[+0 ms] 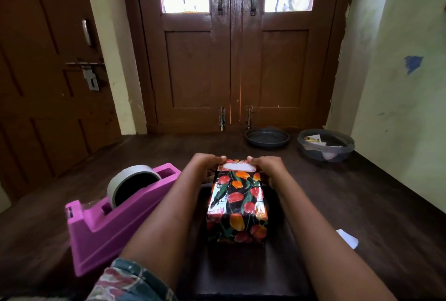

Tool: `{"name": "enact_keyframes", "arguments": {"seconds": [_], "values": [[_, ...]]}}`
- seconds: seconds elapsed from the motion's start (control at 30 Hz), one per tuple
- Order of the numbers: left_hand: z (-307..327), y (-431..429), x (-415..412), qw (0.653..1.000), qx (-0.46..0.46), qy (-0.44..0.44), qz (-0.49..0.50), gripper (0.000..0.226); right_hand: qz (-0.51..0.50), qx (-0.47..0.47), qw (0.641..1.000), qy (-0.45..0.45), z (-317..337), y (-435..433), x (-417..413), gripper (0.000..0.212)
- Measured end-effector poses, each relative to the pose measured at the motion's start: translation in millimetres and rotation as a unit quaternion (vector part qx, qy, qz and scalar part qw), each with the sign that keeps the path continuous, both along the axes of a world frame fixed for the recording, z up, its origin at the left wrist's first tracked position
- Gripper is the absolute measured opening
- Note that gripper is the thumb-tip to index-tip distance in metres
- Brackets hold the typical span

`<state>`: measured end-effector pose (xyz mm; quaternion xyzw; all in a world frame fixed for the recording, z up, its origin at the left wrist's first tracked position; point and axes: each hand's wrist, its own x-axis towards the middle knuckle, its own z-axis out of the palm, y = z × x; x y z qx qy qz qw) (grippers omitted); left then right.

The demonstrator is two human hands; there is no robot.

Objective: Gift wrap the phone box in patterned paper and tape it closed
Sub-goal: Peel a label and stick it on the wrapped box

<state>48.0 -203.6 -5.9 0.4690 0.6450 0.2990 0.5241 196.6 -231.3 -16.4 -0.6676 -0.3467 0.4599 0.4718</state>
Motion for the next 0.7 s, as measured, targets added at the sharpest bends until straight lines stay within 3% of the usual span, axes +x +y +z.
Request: {"name": "enact_keyframes", "arguments": {"seconds": [0.1, 0.23, 0.37, 0.6, 0.7], "values": [[-2, -1, 2, 0.999, -0.006, -0.04, 0.035, 0.022, -0.01, -0.004, 0.999, 0.046, 2, -1, -1, 0.019], [-2, -5, 3, 0.996, 0.031, -0.047, 0.07, 0.021, -0.031, -0.015, 0.998, 0.043, 5, -6, -2, 0.024], [-1, -6, 0, 0.995, 0.066, 0.025, 0.066, 0.016, -0.031, 0.007, 0.999, 0.033, 8, -18, 0, 0.023], [1, -18, -1, 0.991, 0.097, 0.094, -0.013, 0.042, 0.085, 0.073, 0.994, 0.015, 11, -49, 5, 0.047], [-2, -23, -1, 0.996, 0.082, 0.034, 0.0, 0.043, 0.086, 0.1, 0.991, -0.009, 8, -56, 2, 0.044]]}}
